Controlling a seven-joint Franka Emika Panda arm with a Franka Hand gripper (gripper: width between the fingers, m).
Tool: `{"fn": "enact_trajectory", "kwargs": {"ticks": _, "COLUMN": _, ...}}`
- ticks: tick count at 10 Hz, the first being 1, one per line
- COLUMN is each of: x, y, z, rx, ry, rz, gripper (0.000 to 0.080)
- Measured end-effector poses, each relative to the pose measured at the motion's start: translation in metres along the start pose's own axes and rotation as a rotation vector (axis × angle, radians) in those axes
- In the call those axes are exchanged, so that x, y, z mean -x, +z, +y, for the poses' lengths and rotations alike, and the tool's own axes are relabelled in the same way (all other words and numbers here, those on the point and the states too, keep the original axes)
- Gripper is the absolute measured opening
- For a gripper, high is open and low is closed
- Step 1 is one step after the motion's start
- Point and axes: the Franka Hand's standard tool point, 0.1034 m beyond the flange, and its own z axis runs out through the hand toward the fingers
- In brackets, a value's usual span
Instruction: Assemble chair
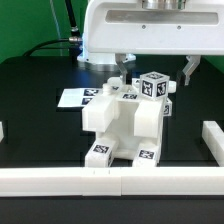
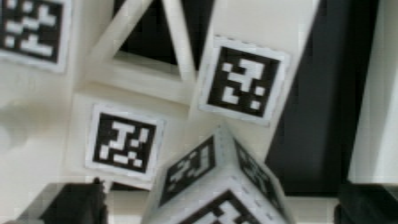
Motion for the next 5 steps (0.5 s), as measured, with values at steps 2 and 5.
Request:
{"fn": "enact_trajectory", "kwargs": {"ticks": 2, "x": 0.0002, "y": 0.0003, "z": 0.0, "rx": 0.004, "ry": -0.105, "rz": 0.0, "gripper": 0.0649}}
{"fn": "enact_trajectory", "kwargs": {"ticks": 5, "x": 0.0, "y": 0.0006, "z": 0.0015, "rx": 0.014, "ry": -0.328, "rz": 0.001, "gripper": 0.0649}}
